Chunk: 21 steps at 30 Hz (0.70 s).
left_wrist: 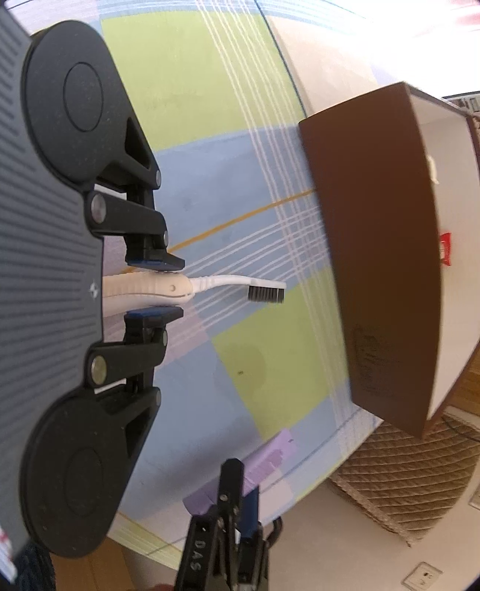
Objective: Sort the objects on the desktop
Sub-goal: 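Lift and carry toothbrush with left gripper while right gripper carries tube over box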
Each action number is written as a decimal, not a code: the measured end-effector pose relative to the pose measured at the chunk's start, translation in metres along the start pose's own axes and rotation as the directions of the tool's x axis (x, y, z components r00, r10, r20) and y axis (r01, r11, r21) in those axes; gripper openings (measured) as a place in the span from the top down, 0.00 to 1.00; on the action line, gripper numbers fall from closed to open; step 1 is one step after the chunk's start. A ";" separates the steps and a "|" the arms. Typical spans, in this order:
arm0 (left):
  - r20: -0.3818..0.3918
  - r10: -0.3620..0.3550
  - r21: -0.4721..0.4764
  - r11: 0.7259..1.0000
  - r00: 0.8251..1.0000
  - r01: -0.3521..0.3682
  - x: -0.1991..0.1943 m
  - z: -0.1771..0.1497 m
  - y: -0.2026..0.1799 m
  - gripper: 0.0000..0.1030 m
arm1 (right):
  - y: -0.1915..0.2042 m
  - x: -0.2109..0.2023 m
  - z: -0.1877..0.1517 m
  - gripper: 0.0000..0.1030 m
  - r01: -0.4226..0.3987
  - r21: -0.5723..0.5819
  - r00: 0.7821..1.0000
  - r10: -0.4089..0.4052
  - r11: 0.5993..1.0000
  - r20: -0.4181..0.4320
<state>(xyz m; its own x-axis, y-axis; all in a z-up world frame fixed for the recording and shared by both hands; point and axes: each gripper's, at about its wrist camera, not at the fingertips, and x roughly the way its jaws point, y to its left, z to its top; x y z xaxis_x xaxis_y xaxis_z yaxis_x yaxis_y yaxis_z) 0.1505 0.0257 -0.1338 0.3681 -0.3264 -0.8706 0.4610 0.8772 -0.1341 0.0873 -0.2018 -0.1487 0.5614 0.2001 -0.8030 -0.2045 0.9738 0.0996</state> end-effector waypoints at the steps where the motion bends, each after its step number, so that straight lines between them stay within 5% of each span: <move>1: 0.008 0.001 -0.001 1.000 1.000 -0.001 -0.002 0.001 0.000 0.85 | 0.000 0.000 0.000 0.70 0.000 -0.001 1.000 0.000 1.000 0.001; 21: 0.177 -0.033 -0.025 0.999 0.984 0.038 -0.062 0.040 0.008 0.85 | -0.001 -0.022 0.041 0.69 -0.045 0.005 0.995 0.044 0.999 0.094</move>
<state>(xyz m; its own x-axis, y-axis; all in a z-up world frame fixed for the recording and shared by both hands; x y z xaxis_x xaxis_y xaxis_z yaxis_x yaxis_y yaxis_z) 0.1638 0.0391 -0.0622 0.4897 -0.4121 -0.7683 0.4540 0.8729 -0.1788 0.1077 -0.2029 -0.1068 0.6249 0.2521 -0.7389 -0.2256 0.9644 0.1382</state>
